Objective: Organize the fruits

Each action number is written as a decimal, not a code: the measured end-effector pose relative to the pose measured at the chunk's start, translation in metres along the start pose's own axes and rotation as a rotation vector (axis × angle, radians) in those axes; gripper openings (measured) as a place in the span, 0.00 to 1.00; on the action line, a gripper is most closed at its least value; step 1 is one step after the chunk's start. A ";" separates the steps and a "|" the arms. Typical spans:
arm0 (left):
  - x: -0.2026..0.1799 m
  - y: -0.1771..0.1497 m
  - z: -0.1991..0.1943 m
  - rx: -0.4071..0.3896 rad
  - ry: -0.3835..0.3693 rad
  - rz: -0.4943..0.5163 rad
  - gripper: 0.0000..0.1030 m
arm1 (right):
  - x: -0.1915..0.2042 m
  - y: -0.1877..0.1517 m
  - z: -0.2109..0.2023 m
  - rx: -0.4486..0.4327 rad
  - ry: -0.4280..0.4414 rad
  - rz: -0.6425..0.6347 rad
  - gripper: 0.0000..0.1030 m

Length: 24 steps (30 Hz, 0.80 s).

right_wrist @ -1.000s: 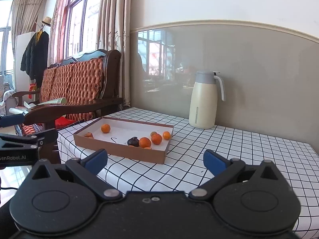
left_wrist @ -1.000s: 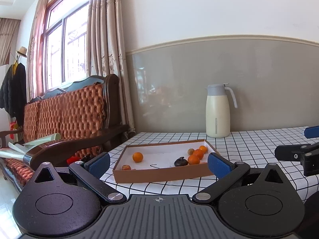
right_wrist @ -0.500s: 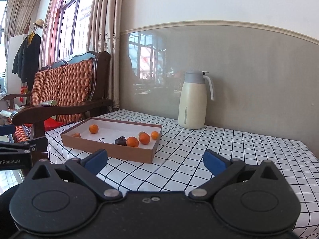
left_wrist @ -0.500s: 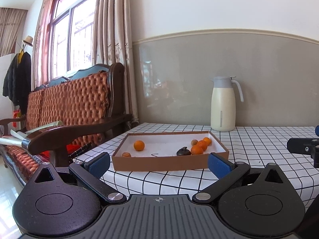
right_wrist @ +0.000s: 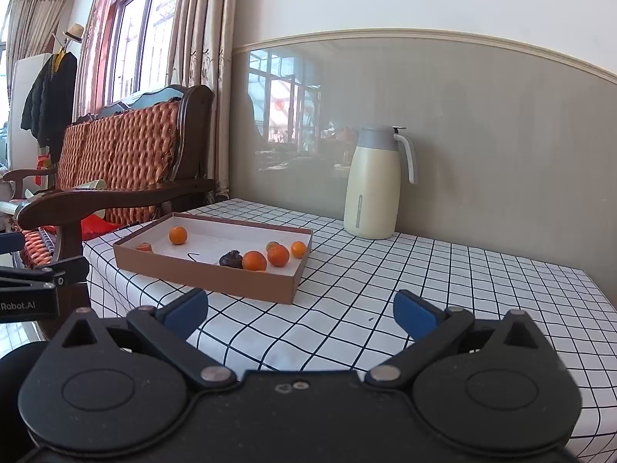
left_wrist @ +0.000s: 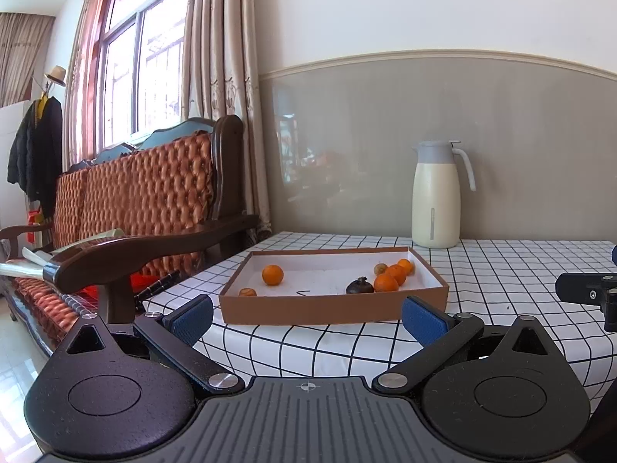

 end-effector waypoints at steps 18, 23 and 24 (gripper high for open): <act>0.000 -0.001 0.000 -0.009 -0.006 0.002 1.00 | 0.002 -0.001 0.000 0.007 -0.002 -0.009 0.94; -0.001 -0.001 -0.001 -0.010 -0.008 0.006 1.00 | 0.001 -0.001 0.000 0.010 -0.004 -0.006 0.94; -0.001 -0.001 -0.001 -0.011 -0.009 0.005 1.00 | 0.000 -0.002 0.001 0.011 -0.004 -0.005 0.94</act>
Point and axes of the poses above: each gripper's, at about its wrist camera, not at the fingertips, and z roughly the way its jaws point, x to its left, y to its top, the point moved 9 cm from there along z, roughly the way its jaws point, and after that the axes turned 8 degrees about -y, right-handed, at the moved point
